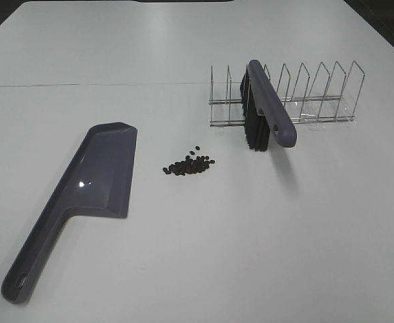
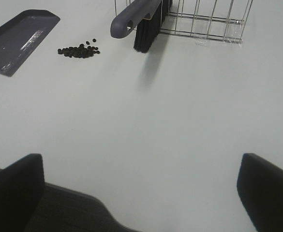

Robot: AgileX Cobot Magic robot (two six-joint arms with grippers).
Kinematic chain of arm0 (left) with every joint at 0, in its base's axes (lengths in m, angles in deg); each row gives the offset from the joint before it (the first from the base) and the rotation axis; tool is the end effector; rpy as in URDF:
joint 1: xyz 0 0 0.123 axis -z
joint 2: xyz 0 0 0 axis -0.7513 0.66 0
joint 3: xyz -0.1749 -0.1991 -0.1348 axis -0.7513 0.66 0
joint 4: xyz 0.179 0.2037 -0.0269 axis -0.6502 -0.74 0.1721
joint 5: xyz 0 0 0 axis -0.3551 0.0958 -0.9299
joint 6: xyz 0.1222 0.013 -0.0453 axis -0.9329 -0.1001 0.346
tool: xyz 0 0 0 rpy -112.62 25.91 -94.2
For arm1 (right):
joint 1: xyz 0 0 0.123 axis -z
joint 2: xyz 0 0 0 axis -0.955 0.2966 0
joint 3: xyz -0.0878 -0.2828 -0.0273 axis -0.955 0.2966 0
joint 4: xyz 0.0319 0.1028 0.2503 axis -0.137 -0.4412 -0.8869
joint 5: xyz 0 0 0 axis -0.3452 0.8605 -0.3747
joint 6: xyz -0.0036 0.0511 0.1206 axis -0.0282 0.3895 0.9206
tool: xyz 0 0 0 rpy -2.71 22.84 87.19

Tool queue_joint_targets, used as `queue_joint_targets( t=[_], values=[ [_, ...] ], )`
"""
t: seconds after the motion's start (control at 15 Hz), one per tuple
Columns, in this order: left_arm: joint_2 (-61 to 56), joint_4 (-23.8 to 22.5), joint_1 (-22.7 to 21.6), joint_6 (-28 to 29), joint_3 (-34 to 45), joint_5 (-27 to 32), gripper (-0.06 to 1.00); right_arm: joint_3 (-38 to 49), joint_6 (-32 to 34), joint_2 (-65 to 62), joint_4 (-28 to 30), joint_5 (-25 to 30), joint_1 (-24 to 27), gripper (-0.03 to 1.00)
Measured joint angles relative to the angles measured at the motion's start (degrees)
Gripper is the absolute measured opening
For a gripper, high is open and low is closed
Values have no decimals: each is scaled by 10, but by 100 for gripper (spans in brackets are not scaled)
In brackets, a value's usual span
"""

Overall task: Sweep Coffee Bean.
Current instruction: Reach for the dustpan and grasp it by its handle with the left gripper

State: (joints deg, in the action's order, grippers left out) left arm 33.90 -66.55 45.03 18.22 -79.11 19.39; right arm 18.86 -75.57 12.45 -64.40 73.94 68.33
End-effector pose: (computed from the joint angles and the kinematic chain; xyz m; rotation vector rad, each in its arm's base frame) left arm 0.0326 -0.0064 0.2745 -0.0261 2.0284 -0.0258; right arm 0.0346 0.0236 0.2489 -0.2466 2.1171 0.1762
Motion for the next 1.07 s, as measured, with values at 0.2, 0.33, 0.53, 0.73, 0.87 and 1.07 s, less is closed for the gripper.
queue_joint_targets(
  t=[0.2, 0.33, 0.53, 0.73, 0.87, 1.07],
  values=[
    [0, 0, 0, 0, 0, 0, 99, 0, 0, 0, 0, 0, 0, 98],
    [0, 0, 0, 0, 0, 0, 99, 0, 0, 0, 0, 0, 0, 98],
    [0, 0, 0, 0, 0, 0, 99, 0, 0, 0, 0, 0, 0, 98],
    [0, 0, 0, 0, 0, 0, 99, 0, 0, 0, 0, 0, 0, 98],
    [0, 0, 0, 0, 0, 0, 99, 0, 0, 0, 0, 0, 0, 98],
    [0, 0, 0, 0, 0, 0, 99, 0, 0, 0, 0, 0, 0, 98]
  ],
)
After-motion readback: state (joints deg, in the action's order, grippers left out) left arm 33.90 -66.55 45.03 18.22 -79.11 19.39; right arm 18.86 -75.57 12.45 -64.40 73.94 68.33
